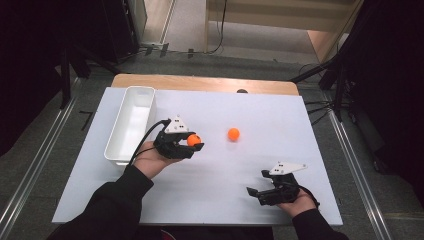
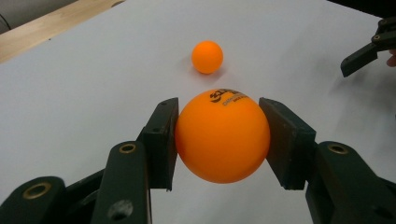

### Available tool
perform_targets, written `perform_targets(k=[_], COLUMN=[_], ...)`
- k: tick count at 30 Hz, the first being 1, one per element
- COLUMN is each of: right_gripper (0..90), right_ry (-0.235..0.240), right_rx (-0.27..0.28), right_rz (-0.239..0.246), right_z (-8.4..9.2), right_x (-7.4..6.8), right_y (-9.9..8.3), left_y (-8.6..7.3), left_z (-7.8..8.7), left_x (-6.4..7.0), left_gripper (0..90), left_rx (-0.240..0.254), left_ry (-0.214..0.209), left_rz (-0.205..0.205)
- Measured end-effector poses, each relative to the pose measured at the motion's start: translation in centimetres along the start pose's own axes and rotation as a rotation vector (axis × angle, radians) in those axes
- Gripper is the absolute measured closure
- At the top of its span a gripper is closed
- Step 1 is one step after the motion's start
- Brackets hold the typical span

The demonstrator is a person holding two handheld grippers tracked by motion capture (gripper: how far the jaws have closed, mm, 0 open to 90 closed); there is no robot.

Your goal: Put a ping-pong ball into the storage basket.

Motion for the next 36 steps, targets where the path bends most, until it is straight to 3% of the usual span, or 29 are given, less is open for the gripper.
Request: perform_targets(k=[36], right_gripper=[11.8], right_ry=[0.002], right_rx=[-0.001], right_rz=[0.005], right_z=[0.0], right_x=[0.0], right_y=[0.0], left_y=[-0.8], left_z=[2.5], left_x=[-3.3], left_gripper=[50.1], left_rx=[-0.024], left_ry=[0.06], left_rz=[0.097])
Point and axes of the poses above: each handheld gripper's, and its own axes: z roughly backward along the jaws, y roughly out of its top, x roughly to its right, the point moved 9 cm from there along -z, roughly forward along the jaws, and after that the axes turned 13 degrees about -z, right-handed, at the moved point
